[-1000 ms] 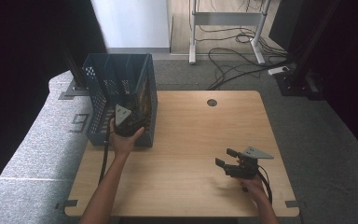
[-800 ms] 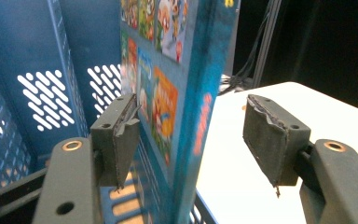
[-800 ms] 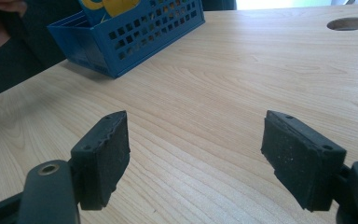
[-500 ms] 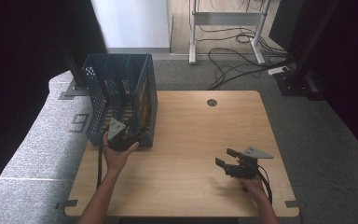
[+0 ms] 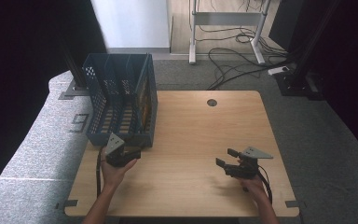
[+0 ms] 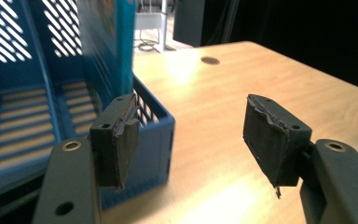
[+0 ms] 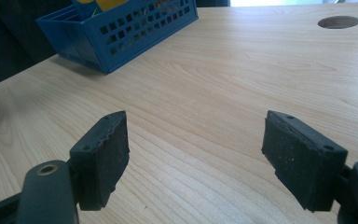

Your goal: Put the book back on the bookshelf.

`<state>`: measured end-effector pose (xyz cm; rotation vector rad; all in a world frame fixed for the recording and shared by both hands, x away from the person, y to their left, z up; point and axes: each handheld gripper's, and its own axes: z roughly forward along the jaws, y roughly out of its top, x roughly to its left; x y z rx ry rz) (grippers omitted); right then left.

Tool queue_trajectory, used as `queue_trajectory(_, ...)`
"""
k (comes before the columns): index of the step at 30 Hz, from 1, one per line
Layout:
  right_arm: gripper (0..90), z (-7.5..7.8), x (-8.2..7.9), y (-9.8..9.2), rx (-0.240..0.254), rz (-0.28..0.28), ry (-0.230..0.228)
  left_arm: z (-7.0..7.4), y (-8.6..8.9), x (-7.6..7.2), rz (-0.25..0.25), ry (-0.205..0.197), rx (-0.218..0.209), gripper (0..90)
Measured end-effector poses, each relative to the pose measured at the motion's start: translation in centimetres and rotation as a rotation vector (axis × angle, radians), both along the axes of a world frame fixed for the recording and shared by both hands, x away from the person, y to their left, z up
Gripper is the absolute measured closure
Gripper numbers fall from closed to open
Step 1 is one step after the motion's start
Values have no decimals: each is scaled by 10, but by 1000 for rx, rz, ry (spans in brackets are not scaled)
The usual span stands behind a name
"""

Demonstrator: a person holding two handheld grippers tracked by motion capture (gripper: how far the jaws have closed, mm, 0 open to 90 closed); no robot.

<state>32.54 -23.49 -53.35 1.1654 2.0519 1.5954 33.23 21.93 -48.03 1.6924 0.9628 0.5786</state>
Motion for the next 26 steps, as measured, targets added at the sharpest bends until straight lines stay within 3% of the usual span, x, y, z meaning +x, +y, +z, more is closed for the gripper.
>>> queue_trajectory(13,218,-5,0,-2,-35,-22,9,-38,0,-13,-69,120,39,348)
queue_trajectory(20,219,-5,0,-3,-35,-28,6,-48,-4,-11,-65,145,87,337)
queue_trajectory(26,220,-6,0,-4,-39,-30,13,-53,-6,-9,-69,171,99,313)
